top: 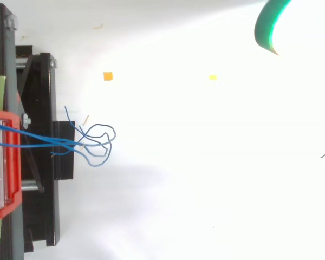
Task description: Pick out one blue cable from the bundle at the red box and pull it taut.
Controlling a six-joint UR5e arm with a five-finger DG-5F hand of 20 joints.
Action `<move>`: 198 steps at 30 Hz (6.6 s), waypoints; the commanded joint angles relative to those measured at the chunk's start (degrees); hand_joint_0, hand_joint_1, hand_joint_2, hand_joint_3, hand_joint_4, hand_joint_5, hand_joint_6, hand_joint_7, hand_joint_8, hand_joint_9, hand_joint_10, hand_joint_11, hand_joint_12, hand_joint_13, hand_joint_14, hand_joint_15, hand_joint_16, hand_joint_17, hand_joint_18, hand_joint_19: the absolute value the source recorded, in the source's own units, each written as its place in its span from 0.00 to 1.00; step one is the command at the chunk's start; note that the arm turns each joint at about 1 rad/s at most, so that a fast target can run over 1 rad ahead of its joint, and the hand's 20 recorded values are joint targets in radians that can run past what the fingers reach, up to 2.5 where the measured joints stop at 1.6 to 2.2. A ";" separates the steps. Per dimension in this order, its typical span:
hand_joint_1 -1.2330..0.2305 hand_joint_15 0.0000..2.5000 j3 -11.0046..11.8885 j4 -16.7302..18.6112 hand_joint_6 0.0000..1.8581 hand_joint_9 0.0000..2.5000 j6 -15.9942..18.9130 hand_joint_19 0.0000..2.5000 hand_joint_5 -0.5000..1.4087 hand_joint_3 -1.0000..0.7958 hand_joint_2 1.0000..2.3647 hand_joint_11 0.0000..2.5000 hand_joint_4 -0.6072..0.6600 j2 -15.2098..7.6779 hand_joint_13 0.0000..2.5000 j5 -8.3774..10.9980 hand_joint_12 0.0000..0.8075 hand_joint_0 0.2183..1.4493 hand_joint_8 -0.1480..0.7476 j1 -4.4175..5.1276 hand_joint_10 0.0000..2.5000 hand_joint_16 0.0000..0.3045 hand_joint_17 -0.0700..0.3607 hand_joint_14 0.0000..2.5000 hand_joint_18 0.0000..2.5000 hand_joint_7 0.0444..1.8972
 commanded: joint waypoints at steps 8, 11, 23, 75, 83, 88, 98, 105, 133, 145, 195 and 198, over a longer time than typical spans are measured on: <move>0.47 0.00 0.00 -0.03 0.27 0.22 0.00 0.10 0.15 0.28 0.00 0.00 0.60 0.00 0.18 0.01 0.40 0.24 0.39 0.00 0.00 0.18 0.45 0.00 0.11 0.30; 0.47 0.00 0.00 -0.03 0.27 0.22 0.00 0.10 0.15 0.28 0.00 0.00 0.60 0.00 0.18 0.01 0.40 0.24 0.39 0.00 0.00 0.18 0.45 0.00 0.11 0.30; 0.47 0.00 0.00 -0.03 0.27 0.22 0.00 0.11 0.15 0.28 0.00 0.00 0.61 0.00 0.18 0.01 0.39 0.25 0.39 0.00 0.00 0.18 0.45 0.00 0.11 0.30; 0.47 0.00 -0.17 9.28 0.27 0.24 -11.87 0.11 0.16 0.28 0.00 0.00 0.63 -11.69 0.19 8.89 0.39 0.26 0.40 2.55 0.00 0.17 0.44 0.00 0.12 0.31; 0.47 0.00 -0.17 15.61 0.27 0.24 -13.01 0.11 0.16 0.28 0.00 0.00 0.63 -14.41 0.19 13.28 0.39 0.26 0.40 2.37 0.00 0.17 0.44 0.00 0.13 0.31; 0.46 0.00 -0.17 18.95 0.27 0.24 -11.95 0.11 0.16 0.28 0.00 0.00 0.63 -19.07 0.19 13.02 0.39 0.26 0.40 2.46 0.00 0.17 0.44 0.00 0.13 0.31; 0.45 0.00 -0.17 28.36 0.27 0.23 -15.73 0.11 0.16 0.28 0.00 0.00 0.63 -21.09 0.19 10.29 0.39 0.26 0.40 3.25 0.00 0.17 0.44 0.00 0.13 0.32; 0.45 0.00 -0.08 32.75 0.27 0.24 -15.64 0.11 0.16 0.28 0.00 0.00 0.64 -23.99 0.19 9.50 0.39 0.26 0.40 3.78 0.00 0.17 0.44 0.00 0.13 0.34; 0.42 0.01 0.97 39.69 0.27 0.24 -16.35 0.13 0.16 0.28 0.00 0.02 0.63 -29.88 0.21 11.79 0.38 0.30 0.39 5.54 0.00 0.16 0.42 0.00 0.15 0.40; 0.42 0.02 1.15 43.12 0.27 0.24 -16.35 0.13 0.17 0.28 0.00 0.03 0.64 -32.17 0.21 11.70 0.38 0.28 0.40 5.98 0.00 0.17 0.43 0.00 0.15 0.42; 0.42 0.02 5.63 45.41 0.27 0.26 -8.97 0.14 0.18 0.32 0.01 0.04 0.63 -36.30 0.22 8.53 0.39 0.29 0.41 6.15 0.00 0.17 0.43 0.00 0.15 0.50; 0.41 0.02 5.72 45.41 0.27 0.26 -8.97 0.14 0.18 0.33 0.01 0.04 0.62 -36.39 0.22 8.36 0.38 0.30 0.41 6.24 0.00 0.16 0.42 0.00 0.15 0.50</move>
